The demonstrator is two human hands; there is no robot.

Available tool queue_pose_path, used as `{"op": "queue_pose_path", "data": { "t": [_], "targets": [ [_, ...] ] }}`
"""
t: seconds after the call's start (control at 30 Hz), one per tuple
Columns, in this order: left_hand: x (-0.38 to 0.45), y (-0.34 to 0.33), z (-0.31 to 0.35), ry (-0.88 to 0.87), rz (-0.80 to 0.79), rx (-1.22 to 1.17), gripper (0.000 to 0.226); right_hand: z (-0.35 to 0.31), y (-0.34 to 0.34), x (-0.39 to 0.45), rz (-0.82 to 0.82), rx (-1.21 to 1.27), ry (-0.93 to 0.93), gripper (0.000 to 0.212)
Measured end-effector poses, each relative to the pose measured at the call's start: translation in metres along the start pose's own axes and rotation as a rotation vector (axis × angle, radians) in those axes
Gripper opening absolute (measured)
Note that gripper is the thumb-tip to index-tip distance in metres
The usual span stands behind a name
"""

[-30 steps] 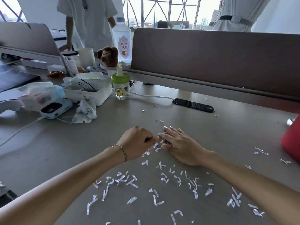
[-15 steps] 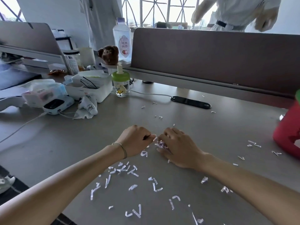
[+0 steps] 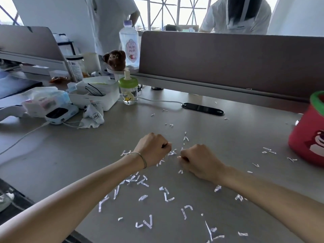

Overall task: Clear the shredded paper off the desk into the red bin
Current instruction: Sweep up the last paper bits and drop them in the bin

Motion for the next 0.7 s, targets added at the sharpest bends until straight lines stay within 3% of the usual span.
{"op": "queue_pose_path", "data": {
  "t": [0.13, 0.3, 0.7],
  "targets": [
    [0.017, -0.005, 0.017, 0.071, 0.054, -0.054, 0.045, 0.028, 0.013, 0.005, 0.042, 0.186, -0.236, 0.041],
    [0.043, -0.008, 0.053, 0.042, 0.093, -0.166, 0.048, 0.069, 0.053, 0.011, 0.158, 0.289, -0.457, 0.042],
    [0.134, 0.007, 0.195, -0.061, 0.136, -0.352, 0.050, 0.151, 0.205, 0.003, 0.472, 0.142, -0.553, 0.039]
  ]
}}
Point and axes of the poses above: each hand's wrist, its own x-axis towards the middle knuckle, its own y-axis out of the back of the hand, z = x × y, the point moved 3 cm from there along x, towards the middle knuckle, and after that the axes turned 12 degrees about z, right-handed, at the moved point
